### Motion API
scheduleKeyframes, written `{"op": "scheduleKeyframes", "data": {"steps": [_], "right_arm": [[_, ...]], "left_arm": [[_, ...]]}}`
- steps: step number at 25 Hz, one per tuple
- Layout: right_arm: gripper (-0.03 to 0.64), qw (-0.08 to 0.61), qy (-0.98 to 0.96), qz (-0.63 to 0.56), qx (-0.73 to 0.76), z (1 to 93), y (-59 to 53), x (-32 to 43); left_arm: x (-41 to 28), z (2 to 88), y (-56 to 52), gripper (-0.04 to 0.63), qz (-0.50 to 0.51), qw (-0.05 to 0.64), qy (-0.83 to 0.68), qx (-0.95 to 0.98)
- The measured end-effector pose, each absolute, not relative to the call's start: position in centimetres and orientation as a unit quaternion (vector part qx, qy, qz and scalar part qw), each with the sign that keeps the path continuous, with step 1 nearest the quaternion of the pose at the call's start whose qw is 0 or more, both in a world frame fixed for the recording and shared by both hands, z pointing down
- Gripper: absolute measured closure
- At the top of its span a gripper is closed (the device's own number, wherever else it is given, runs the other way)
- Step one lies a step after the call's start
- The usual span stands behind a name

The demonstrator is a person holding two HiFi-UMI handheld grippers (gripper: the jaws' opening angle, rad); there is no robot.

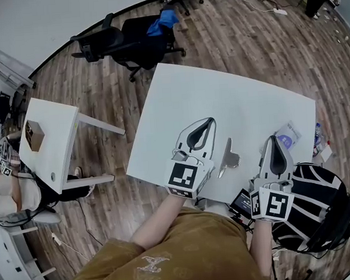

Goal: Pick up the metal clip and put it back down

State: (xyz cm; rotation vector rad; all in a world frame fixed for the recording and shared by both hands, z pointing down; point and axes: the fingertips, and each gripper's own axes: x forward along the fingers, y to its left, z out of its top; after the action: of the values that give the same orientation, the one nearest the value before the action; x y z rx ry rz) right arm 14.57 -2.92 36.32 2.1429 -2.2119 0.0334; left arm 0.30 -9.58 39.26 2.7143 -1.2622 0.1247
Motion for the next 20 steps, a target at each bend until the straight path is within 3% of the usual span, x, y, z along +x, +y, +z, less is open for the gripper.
{"op": "scheduleKeyframes", "data": {"steps": [20], "right_arm": [[0.607,0.036,-0.703,-0.005,0.71,35.7,-2.8,14.8]], "left_arm": [[-0.8,39.0,-10.0,0.597,0.052,0.05,-0.438,0.896]]}}
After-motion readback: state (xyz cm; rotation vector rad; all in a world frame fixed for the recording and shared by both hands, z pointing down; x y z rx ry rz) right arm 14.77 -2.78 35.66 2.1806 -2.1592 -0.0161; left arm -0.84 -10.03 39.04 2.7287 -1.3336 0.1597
